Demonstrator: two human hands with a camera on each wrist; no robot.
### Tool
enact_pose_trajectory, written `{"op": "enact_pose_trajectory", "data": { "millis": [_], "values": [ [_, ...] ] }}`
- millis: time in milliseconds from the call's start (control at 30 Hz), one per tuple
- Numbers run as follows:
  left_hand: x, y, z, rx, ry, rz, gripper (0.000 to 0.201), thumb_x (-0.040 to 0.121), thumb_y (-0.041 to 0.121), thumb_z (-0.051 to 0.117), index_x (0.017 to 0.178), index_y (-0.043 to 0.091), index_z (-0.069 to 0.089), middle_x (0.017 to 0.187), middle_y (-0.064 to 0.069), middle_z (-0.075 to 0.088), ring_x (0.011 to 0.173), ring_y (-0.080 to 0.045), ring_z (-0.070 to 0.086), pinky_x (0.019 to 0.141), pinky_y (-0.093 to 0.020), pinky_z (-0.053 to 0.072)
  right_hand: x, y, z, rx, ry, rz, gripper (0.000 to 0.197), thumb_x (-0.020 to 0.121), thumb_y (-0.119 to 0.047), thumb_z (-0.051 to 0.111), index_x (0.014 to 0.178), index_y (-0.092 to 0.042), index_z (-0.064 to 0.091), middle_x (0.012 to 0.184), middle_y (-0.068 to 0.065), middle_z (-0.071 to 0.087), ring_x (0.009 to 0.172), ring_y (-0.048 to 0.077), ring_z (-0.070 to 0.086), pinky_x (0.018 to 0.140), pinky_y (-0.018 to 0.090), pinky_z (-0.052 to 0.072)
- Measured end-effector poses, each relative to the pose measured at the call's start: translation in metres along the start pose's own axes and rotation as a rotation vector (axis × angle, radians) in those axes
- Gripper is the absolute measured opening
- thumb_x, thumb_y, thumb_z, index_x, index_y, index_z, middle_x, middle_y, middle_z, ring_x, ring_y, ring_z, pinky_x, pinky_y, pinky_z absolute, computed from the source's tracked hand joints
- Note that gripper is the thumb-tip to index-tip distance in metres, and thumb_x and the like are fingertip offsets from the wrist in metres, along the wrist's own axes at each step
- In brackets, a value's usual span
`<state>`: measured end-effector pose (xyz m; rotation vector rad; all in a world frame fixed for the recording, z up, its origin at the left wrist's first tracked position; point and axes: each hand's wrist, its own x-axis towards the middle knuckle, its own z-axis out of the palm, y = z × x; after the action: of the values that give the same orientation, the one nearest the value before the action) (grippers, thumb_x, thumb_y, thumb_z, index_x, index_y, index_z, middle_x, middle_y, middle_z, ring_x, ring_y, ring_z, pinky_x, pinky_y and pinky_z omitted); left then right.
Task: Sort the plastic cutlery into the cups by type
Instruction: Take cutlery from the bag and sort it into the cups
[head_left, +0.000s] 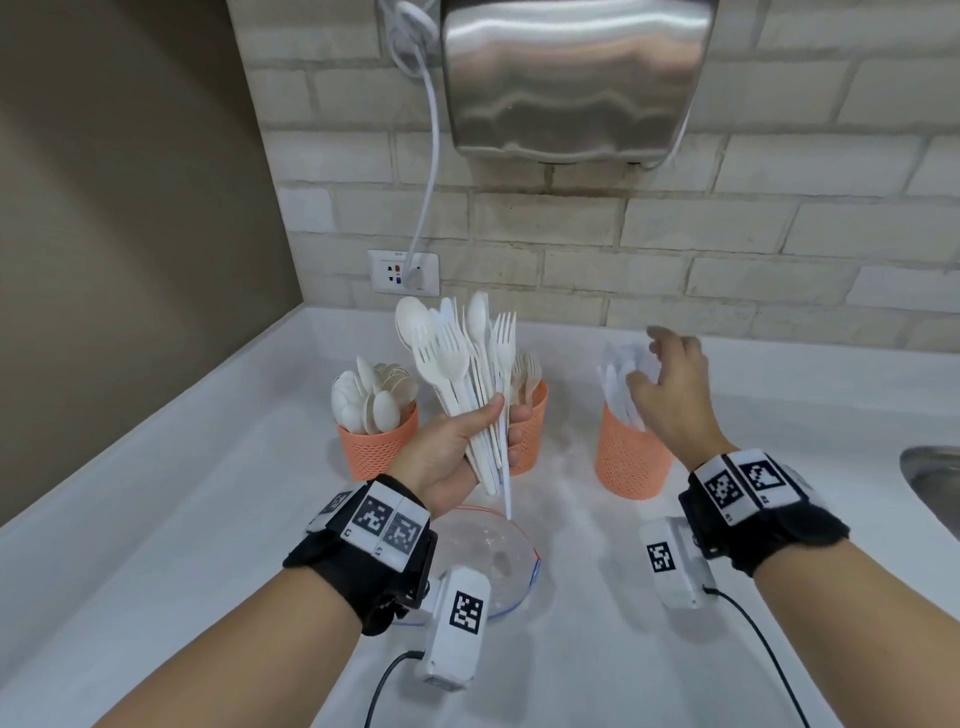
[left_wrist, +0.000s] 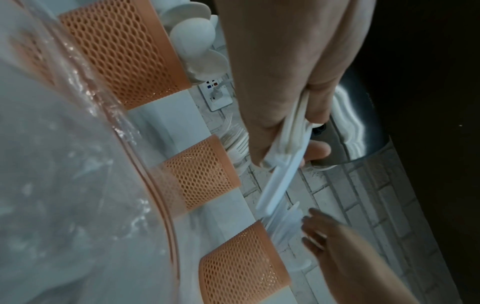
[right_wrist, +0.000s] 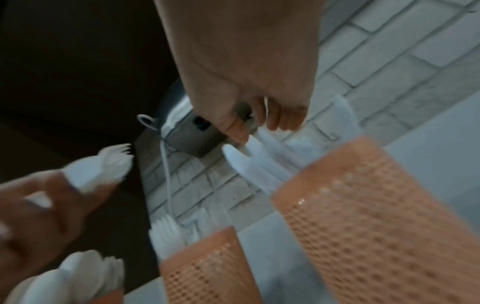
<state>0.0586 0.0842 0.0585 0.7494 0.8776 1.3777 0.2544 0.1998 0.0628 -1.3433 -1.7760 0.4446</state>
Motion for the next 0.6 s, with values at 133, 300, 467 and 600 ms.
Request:
{"op": "enact_pose_trajectory", "data": {
  "millis": [133,300,467,600],
  "values": [
    [0.003,-0.002,0.003,0.032,0.014,0.006,0.016,0.093,0.008,0.048,0.103,0.010,0.060,0.078,-0.003,0.069,0.062,-0.009,0.061,0.053,-0.023,0.053,-0.025,-0.054,0.000,0.273,-0.055,-0.237,0.011,0.084,-0.003,0.060,0.092,-0.007,0.066,0.095,0.007,0.060,0.079,0.014,0.055,0.071,0.007,0.041],
    [0.000,-0.005,0.007,0.048,-0.034,0.062,0.031,0.093,0.000,0.045,0.121,0.005,0.056,0.112,-0.016,0.062,0.096,-0.023,0.061,0.073,-0.029,0.055,-0.051,-0.083,0.027,0.303,-0.333,-0.118,0.014,0.084,-0.013,0.065,0.080,0.000,0.064,0.064,0.007,0.058,0.059,0.017,0.055,0.060,0.029,0.048],
    [-0.008,-0.002,0.001,0.028,-0.046,0.062,0.022,0.092,0.003,0.048,0.104,0.013,0.063,0.090,-0.009,0.067,0.076,-0.016,0.066,0.063,-0.027,0.056,-0.056,-0.091,0.036,0.386,-0.276,-0.053,0.012,0.090,-0.009,0.048,0.083,0.000,0.052,0.071,0.012,0.055,0.065,0.030,0.055,0.062,0.041,0.050],
    [-0.010,0.000,-0.004,0.089,-0.011,0.053,0.025,0.092,0.004,0.049,0.112,0.010,0.061,0.078,-0.001,0.067,0.065,-0.011,0.062,0.061,-0.026,0.050,-0.051,-0.103,0.030,0.650,-0.204,0.013,0.012,0.099,-0.014,0.035,0.088,-0.015,0.041,0.067,0.005,0.057,0.053,0.016,0.057,0.053,0.029,0.050]
  ]
}}
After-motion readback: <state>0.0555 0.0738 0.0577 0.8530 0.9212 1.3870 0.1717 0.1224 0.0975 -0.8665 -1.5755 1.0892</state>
